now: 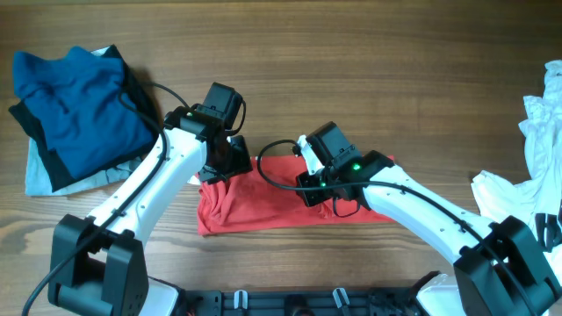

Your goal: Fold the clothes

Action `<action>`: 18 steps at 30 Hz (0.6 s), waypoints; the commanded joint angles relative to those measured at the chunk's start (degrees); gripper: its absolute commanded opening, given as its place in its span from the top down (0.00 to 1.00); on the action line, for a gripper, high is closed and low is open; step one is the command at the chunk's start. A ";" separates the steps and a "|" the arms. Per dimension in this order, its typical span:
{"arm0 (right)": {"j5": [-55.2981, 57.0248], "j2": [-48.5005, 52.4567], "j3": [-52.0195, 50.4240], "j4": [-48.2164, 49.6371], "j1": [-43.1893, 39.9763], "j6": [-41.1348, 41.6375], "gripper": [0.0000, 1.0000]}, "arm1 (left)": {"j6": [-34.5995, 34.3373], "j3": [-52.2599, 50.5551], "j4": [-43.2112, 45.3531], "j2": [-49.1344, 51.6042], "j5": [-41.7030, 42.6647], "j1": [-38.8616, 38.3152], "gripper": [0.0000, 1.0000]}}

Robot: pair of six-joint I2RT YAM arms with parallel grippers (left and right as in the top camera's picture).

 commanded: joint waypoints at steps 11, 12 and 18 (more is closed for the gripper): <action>22.18 -12.96 1.68 -9.55 -0.83 11.34 0.70 | 1.11 0.22 -1.77 -0.61 -2.38 0.17 0.41; 25.05 -14.25 1.68 -11.45 -1.40 13.44 0.63 | 1.09 -0.07 -1.79 -0.61 -2.91 0.17 0.41; 29.77 -15.93 1.44 -18.01 -6.97 17.03 0.55 | -0.46 -3.96 0.37 -0.42 -4.94 1.88 0.36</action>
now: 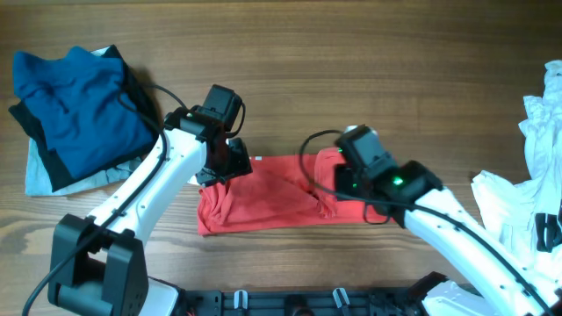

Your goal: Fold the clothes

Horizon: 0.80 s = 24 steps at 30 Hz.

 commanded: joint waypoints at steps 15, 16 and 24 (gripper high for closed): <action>5.46 5.09 -0.24 -1.86 -4.94 3.48 0.53 | -1.18 -8.79 2.29 -0.39 -5.40 7.52 0.33; 5.44 5.57 -0.24 -1.79 -4.94 3.50 0.53 | -1.20 -9.94 3.15 -0.39 -5.40 7.56 0.33; 5.29 6.71 -0.22 -1.75 -4.94 3.87 0.54 | -0.55 -15.82 11.28 -0.35 -5.14 7.54 0.31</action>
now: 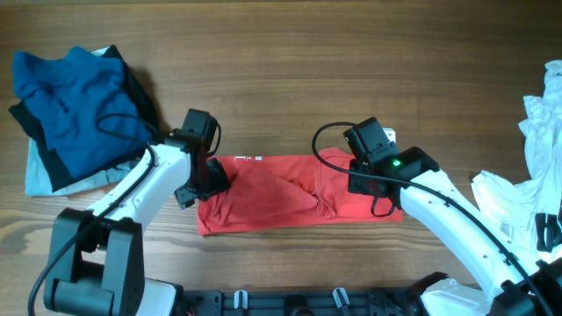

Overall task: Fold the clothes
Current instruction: 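Grasp the strip's left end with the left gripper and fold it rightward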

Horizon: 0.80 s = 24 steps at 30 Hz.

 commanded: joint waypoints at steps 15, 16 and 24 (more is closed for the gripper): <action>0.52 0.39 -0.20 -0.35 -0.13 1.46 0.54 | 1.62 -8.83 12.02 -0.33 8.79 0.11 0.68; 0.52 0.39 -0.22 -0.33 -0.13 1.46 0.54 | 1.64 -8.83 11.98 -0.33 8.76 0.11 0.73; 0.59 0.39 -0.20 -0.31 -0.15 1.46 0.54 | 6.36 -5.49 7.65 -2.43 4.35 2.32 0.96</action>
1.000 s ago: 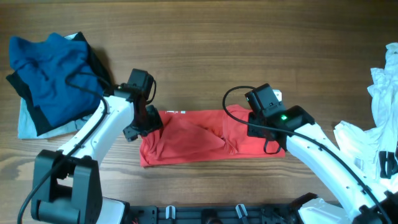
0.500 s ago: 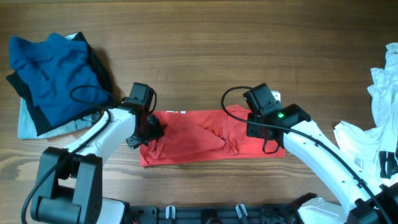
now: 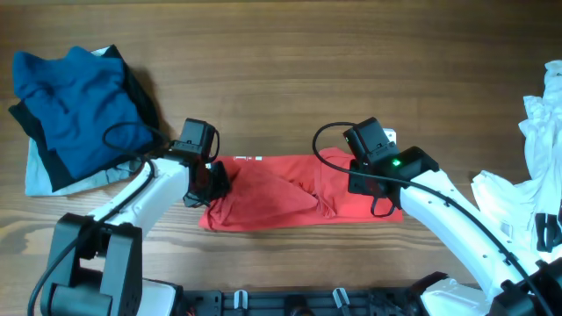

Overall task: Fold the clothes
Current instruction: 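Grasp the strip's left end with the left gripper and fold it rightward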

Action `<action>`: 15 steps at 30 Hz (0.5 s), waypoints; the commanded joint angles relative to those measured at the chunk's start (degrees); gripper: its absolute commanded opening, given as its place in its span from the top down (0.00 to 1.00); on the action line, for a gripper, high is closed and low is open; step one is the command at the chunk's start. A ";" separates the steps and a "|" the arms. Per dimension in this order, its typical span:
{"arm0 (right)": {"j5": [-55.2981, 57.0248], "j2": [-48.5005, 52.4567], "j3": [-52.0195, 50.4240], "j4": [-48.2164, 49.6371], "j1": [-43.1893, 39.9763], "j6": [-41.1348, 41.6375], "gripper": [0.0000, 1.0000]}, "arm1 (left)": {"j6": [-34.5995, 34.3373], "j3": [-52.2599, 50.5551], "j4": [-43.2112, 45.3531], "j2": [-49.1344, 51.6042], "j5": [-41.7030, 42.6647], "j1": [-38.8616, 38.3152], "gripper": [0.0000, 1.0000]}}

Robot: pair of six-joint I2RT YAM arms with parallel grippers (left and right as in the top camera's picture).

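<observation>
A red garment (image 3: pixel 281 195) lies spread as a wide strip across the near middle of the wooden table (image 3: pixel 290 70), with a diagonal fold and some bunching right of its middle. My left gripper (image 3: pixel 212 181) sits at its left end, apparently shut on the edge there. My right gripper (image 3: pixel 367 181) rests on the right part of the garment, and its fingers are mostly hidden under the wrist. Both grippers press low on the cloth.
A dark blue garment (image 3: pixel 75 96) lies heaped on a black and a light grey one at the far left. White clothes (image 3: pixel 536 175) are piled at the right edge. The table's front rail runs along the bottom.
My left arm has shifted slightly right and back, and the garment's left end has bunched a little under it. The right arm and the rest of the garment look unchanged.
At first the red garment was a short crumpled strip with both grippers close together on it. Then the right gripper stood further right with the cloth longer. Later the grippers were wide apart and the garment was stretched out; it stays so now.
</observation>
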 commanded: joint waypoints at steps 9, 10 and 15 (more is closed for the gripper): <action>1.92 0.37 -0.17 0.87 -2.51 1.86 0.54 | 3.93 14.49 -15.30 -5.49 -11.13 12.79 0.96; 1.92 0.37 -0.17 0.85 -3.23 1.81 0.54 | 3.93 15.91 -15.87 -5.55 -11.10 13.86 0.96; 1.90 0.37 -0.20 0.52 -6.64 0.81 0.54 | 5.38 21.40 -16.96 -5.55 -9.57 16.22 0.96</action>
